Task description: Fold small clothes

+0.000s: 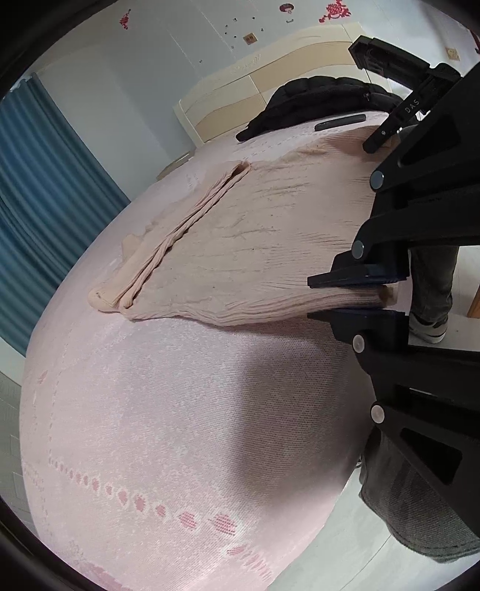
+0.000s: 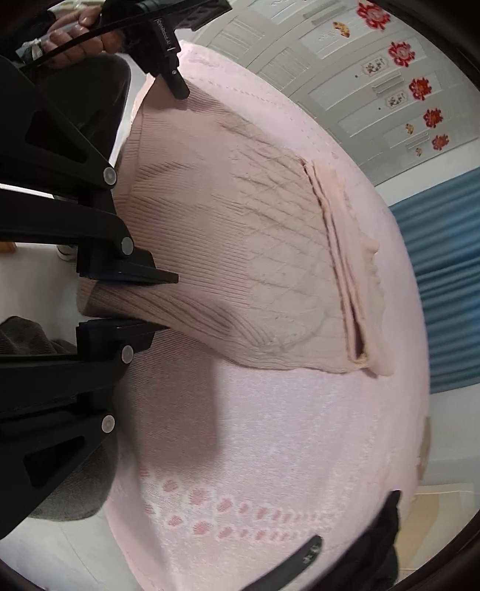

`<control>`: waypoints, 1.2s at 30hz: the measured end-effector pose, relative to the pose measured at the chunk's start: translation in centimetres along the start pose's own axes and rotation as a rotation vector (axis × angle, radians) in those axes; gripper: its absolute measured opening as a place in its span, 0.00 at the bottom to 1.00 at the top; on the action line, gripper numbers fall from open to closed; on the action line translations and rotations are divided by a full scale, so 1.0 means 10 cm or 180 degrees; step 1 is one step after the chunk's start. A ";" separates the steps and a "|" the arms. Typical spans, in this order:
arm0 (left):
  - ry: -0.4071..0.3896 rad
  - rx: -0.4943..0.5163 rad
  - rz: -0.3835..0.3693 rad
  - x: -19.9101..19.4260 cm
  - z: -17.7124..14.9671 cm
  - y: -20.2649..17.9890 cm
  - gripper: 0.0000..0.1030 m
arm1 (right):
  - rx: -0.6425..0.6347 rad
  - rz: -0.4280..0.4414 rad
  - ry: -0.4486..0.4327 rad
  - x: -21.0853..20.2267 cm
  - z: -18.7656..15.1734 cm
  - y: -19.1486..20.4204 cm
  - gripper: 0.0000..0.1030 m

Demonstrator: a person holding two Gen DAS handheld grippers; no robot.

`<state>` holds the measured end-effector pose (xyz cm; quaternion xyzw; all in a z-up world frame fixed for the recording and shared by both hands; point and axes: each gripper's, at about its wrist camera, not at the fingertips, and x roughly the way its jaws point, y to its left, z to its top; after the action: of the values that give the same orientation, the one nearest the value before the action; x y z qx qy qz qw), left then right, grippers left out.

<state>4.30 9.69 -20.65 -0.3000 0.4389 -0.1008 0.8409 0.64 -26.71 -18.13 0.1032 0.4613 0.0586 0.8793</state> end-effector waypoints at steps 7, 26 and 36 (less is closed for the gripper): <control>-0.0104 0.0172 0.0199 -0.01 -0.01 -0.09 0.09 | 0.0067 -0.0006 0.0043 0.01 0.02 -0.05 0.13; 0.0227 -0.0063 0.0012 0.08 -0.01 0.04 0.09 | 0.0261 0.0043 0.0249 0.11 0.04 -0.15 0.15; 0.0244 -0.0166 -0.0035 0.09 -0.02 0.07 0.09 | 0.0284 0.0063 0.0261 0.12 0.04 -0.15 0.16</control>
<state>4.59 9.79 -21.78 -0.3201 0.4717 -0.1054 0.8148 1.64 -28.03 -19.19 0.1444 0.4981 0.0510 0.8535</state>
